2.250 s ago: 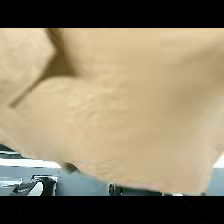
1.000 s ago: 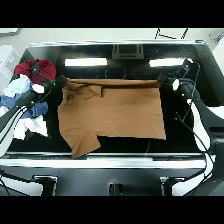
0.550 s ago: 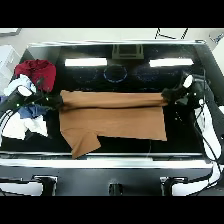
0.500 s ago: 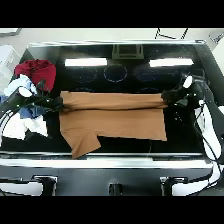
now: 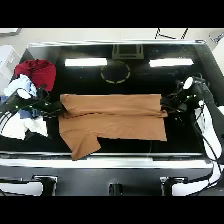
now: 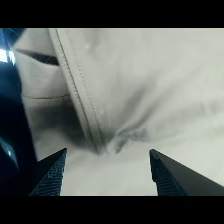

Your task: Fold the clothes and pants, and hang the long-sleeved shirts on hangers.

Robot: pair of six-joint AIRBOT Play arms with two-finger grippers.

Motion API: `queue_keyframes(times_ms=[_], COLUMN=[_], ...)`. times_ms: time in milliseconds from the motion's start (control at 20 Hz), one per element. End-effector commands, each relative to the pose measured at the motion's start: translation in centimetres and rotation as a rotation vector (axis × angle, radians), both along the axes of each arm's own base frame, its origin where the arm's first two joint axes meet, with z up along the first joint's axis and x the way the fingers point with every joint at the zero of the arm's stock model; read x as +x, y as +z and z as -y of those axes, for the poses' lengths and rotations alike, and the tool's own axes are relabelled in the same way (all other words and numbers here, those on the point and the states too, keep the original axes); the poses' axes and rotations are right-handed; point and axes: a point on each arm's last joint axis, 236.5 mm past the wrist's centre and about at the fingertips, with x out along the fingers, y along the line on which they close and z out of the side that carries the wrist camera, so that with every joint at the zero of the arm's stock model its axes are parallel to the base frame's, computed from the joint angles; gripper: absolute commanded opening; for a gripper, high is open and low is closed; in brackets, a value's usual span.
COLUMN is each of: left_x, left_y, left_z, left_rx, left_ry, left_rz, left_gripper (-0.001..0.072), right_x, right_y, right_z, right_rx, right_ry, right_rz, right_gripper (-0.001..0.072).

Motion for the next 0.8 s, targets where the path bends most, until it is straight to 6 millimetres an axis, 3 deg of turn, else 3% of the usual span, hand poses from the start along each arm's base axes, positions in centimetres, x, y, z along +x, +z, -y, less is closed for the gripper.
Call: queue_keyframes(times_ms=[0, 100, 200, 250, 350, 400, 550, 750], left_x=[-2.2, -5.2, -9.2, -11.6, -16.1, -17.2, -17.8, -17.4], left_y=[2.8, 3.7, 2.6, 1.4, -1.4, -2.1, -3.7, -4.3], left_z=[-2.3, -4.1, -4.1, -3.4, -1.2, 0.2, 3.4, 4.9], left_rx=[-0.020, -0.027, -0.055, -0.068, -0.106, -0.150, -0.280, -0.316], left_ry=[-0.060, -0.047, -0.030, -0.030, -0.028, -0.012, 0.093, 0.122], left_rz=[-0.076, -0.150, -0.211, -0.246, -0.277, -0.270, -0.243, -0.228], left_gripper=[0.0566, 0.0565, 0.0556, 0.0506, 0.0504, 0.0504, 0.0501, 0.0438], right_x=[-1.9, -5.0, -8.5, -10.3, -13.1, -14.1, -15.6, -15.2], right_y=[3.0, 4.3, 4.1, 3.5, 1.8, 1.1, 0.3, 0.4], right_z=[1.7, 5.0, 6.7, 6.8, 6.2, 5.7, 4.2, 3.6], right_rx=[0.060, 0.099, 0.123, 0.130, 0.141, 0.150, 0.193, 0.223], right_ry=[0.016, -0.080, -0.135, -0.152, -0.160, -0.152, -0.140, -0.147], right_rz=[-0.051, -0.134, -0.203, -0.225, -0.250, -0.260, -0.291, -0.277], right_gripper=[0.0569, 0.0564, 0.0564, 0.0564, 0.0564, 0.0563, 0.0556, 0.0546])
